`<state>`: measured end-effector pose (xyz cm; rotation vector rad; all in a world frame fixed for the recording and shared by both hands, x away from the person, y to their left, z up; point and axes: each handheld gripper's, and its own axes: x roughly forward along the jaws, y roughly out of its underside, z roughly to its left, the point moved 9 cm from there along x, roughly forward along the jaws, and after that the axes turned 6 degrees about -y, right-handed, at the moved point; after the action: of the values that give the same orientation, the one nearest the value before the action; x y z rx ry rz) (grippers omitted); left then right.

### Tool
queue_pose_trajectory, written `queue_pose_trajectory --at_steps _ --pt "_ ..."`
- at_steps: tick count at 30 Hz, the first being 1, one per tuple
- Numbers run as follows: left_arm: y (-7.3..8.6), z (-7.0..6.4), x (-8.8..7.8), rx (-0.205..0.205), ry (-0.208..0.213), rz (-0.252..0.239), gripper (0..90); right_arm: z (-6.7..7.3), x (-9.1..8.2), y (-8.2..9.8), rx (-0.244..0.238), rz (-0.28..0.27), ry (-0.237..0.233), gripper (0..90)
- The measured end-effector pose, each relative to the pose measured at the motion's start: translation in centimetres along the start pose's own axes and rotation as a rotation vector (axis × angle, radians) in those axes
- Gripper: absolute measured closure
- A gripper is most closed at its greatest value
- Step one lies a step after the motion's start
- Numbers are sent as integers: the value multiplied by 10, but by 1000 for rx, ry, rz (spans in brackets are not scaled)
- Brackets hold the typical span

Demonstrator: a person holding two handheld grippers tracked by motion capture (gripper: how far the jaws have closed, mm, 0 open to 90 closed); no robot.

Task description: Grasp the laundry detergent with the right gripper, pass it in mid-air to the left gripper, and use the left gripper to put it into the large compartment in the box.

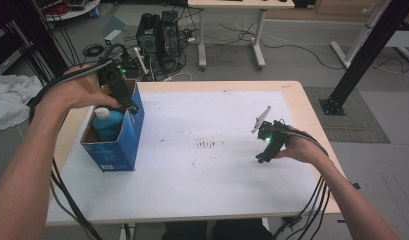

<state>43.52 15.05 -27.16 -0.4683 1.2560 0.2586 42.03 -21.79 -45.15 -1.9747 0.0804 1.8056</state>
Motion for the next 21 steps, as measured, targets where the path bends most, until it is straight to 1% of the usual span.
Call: queue_pose_trajectory --at_steps 1,3,4,5,6,8,9,10,11,12,16,19,21 --pt "0 0 0 0 0 0 238 0 0 0 0 0 0 117" --pt "-10 -7 3 23 9 -7 238 0 0 0 -1 0 1 117" --pt "-14 -9 5 58 15 4 239 0 0 0 -2 1 -3 117" --pt "-19 -13 7 68 19 3 238 1 0 0 2 3 -4 117" --pt "-25 -19 10 56 30 -17 238 1 0 0 1 3 -3 117" --pt "-31 -22 13 119 36 12 238 1 0 0 -2 3 -1 117" --pt "-35 -26 16 123 40 7 238 1 0 0 -2 5 -4 117" --pt "-37 -26 17 150 39 19 238 1 0 0 -3 5 -4 117" --pt "-44 -34 23 101 50 -16 238 3 0 1 25 11 -7 117" --pt "-47 -37 26 108 53 -17 208 1 1 -1 5 -10 0 117" --pt "-57 -48 38 134 72 -9 208 0 1 0 2 -12 3 117" --pt "-63 -54 47 140 76 -4 207 1 1 1 7 -9 -2 117" --pt "-67 -59 54 147 78 -4 207 0 1 1 0 -9 3 117"
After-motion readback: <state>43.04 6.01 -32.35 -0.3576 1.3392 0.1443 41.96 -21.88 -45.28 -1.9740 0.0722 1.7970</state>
